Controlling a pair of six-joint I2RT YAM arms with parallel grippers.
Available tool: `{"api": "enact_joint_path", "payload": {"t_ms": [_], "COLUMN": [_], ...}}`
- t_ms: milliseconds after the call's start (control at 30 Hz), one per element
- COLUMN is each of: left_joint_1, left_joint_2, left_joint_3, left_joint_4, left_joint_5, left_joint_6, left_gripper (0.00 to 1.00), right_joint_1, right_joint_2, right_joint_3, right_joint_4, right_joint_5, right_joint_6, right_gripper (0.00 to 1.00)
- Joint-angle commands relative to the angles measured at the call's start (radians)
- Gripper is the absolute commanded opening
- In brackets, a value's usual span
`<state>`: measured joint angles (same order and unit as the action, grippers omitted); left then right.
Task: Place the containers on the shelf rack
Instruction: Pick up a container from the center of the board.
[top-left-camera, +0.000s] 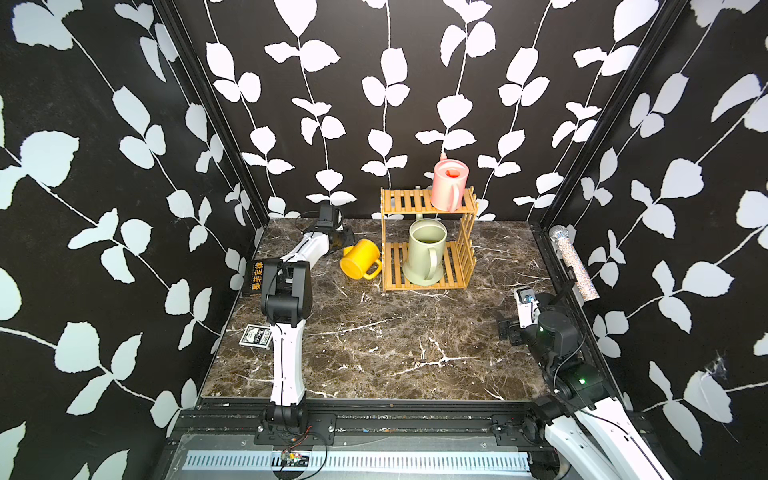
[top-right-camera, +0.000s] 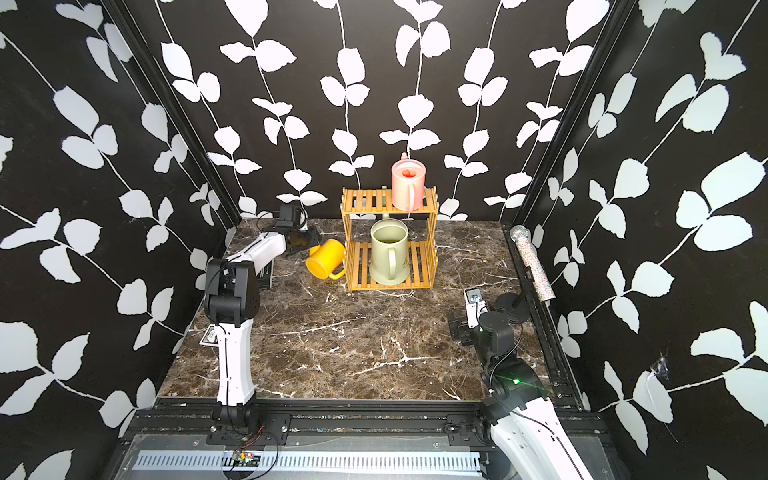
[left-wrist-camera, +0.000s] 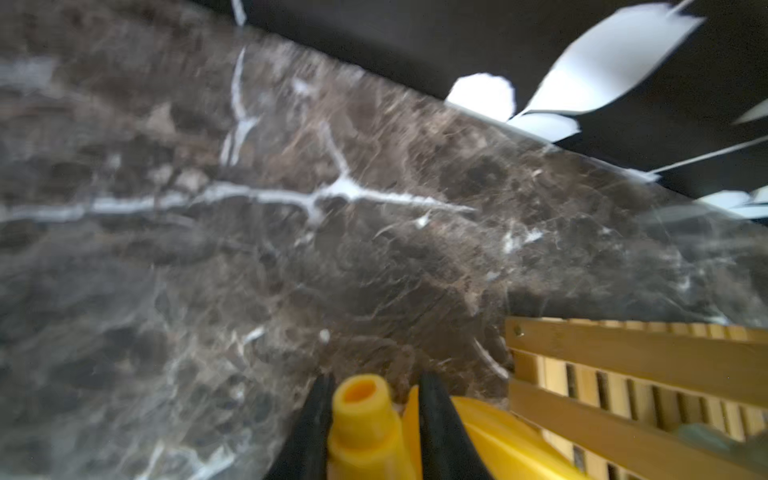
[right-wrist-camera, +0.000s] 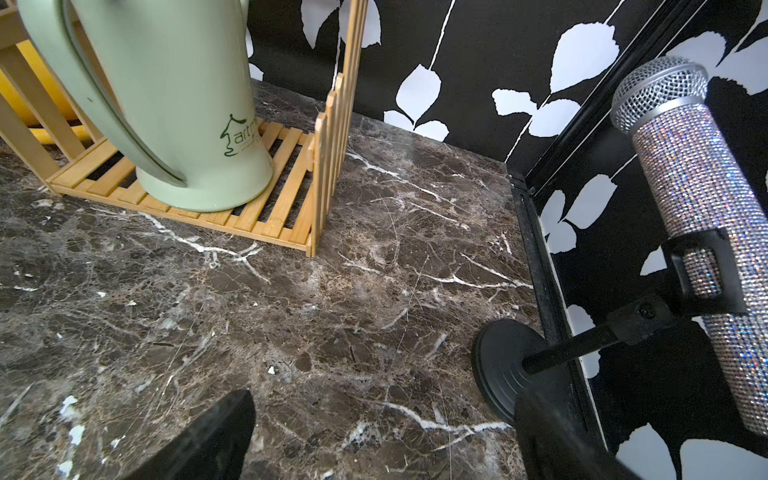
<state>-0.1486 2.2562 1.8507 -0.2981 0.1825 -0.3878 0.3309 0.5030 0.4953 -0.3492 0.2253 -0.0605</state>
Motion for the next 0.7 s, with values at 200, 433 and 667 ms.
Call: {"api": "enact_joint_path", "payload": {"t_ms": [200,433,667], "left_joint_1": [0.011,0.048,0.121], "left_joint_2": [-0.140,-0.350,-0.550], "left_joint_3": [-0.057,-0.184,-0.270], "left_joint_4": [-0.051,-0.059,-0.031], "left_joint_5": [-0.039,-0.052,0.151], "left_joint_6": [0.090,0.147,0.166], "left_gripper": [0.00,0.00,0.00], "right_joint_1": [-0.006,-0.005,-0.002], "right_joint_2": [-0.018,0.009,0.126], "right_joint_3": [0.021,0.137,0.247], "right_joint_4": [0.013,-0.061,-0.045], "right_joint_5": [-0.018,-0.162,-0.318], "right_joint_6": [-0.001,0.077,0.343], "right_gripper": [0.99,0.99,0.99]}}
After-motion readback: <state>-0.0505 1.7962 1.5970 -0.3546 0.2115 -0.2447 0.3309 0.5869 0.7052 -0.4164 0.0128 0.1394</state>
